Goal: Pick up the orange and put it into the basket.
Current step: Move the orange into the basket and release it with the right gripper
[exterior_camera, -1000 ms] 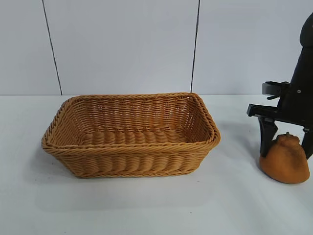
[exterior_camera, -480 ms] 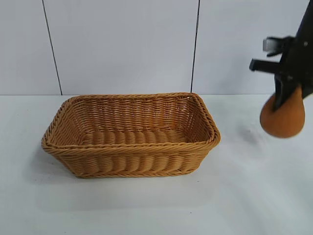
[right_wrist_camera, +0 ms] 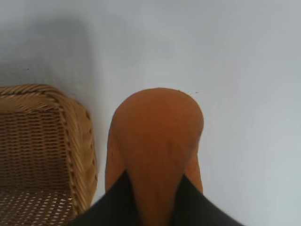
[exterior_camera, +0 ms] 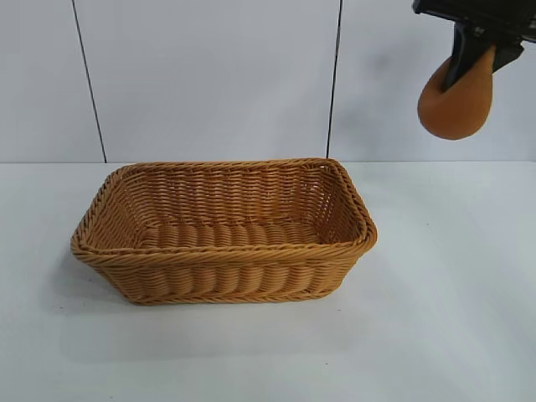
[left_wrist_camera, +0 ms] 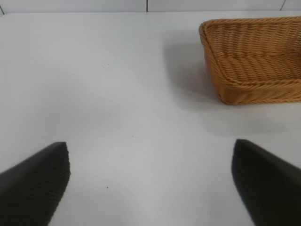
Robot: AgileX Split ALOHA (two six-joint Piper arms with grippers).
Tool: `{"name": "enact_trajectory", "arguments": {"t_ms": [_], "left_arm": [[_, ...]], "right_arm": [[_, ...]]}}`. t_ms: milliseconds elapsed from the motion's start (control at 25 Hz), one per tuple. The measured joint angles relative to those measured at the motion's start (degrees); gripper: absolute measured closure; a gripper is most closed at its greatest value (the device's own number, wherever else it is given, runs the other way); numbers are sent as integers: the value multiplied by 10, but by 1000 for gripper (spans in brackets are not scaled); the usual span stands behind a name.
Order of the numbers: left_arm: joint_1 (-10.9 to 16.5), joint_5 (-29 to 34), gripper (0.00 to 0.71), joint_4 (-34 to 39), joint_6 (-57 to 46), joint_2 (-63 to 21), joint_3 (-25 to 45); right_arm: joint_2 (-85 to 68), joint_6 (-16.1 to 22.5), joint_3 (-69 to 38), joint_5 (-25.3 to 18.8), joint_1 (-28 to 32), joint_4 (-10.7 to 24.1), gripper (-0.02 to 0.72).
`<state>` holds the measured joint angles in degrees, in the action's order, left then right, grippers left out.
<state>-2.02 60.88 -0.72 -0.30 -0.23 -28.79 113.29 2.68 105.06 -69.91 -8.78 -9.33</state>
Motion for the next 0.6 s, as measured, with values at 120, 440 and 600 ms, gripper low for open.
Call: {"name": "enact_trajectory", "arguments": {"t_ms": [120,440,600], "left_arm": [[0,0,44,0,0,0,0],[0,0,44,0,0,0,0],[0,0,44,0,0,0,0]], "right_arm": [[1,7,0,0,-57,0,658],[17,25,0,54,-213,-4,658],[39,38,0,93,-254,2,658]]}}
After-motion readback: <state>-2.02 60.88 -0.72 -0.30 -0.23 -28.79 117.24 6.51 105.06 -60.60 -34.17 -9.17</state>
